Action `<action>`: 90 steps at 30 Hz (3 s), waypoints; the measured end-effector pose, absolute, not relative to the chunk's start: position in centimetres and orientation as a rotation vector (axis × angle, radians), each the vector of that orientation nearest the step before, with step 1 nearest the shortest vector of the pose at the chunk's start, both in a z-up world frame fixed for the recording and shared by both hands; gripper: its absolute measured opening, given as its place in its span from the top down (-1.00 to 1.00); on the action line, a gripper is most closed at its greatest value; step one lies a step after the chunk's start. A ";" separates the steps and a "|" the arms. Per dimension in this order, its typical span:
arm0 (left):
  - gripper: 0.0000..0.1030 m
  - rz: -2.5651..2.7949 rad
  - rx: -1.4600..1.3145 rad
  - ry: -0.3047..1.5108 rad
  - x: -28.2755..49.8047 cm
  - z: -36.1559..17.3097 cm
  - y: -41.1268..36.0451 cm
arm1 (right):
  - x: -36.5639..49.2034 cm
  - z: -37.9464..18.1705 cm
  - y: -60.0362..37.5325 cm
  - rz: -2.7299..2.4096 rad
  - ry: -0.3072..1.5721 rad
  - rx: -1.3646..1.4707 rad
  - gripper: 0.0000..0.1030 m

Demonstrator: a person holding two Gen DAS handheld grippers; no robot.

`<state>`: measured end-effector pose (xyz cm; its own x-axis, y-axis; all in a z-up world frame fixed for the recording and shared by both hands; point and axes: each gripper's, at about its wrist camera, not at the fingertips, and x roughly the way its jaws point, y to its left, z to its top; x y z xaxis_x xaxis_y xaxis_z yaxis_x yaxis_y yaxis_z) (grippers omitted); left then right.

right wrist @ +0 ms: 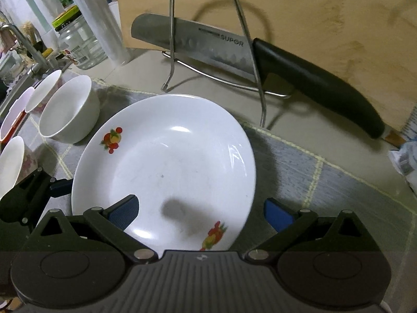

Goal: Organize plates and bowls
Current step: 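Grasp the stained plate rim with the right gripper and lift, then carry the held plate with the right gripper toward the plate stack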

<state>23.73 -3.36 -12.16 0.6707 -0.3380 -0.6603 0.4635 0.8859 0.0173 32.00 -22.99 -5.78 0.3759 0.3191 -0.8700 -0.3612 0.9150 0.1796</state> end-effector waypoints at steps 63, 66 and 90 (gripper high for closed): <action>-0.99 -0.647 0.294 0.678 25.2 -12.0 -2.7 | 38.2 -5.9 -21.5 0.681 1.101 -0.016 -0.97; -0.99 -0.648 0.293 0.677 25.1 -12.0 -2.6 | 38.2 -5.9 -21.5 0.681 1.102 -0.022 -0.96; -1.00 -0.637 0.308 0.696 24.9 -11.7 -2.5 | 36.5 -5.2 -21.1 0.706 1.104 -0.048 -0.96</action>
<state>24.90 -2.45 -11.67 0.5902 -0.4388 -0.6776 0.6360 0.7697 0.0555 36.49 -21.08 -5.18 0.2574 0.4974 -0.8285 -0.5432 0.7836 0.3016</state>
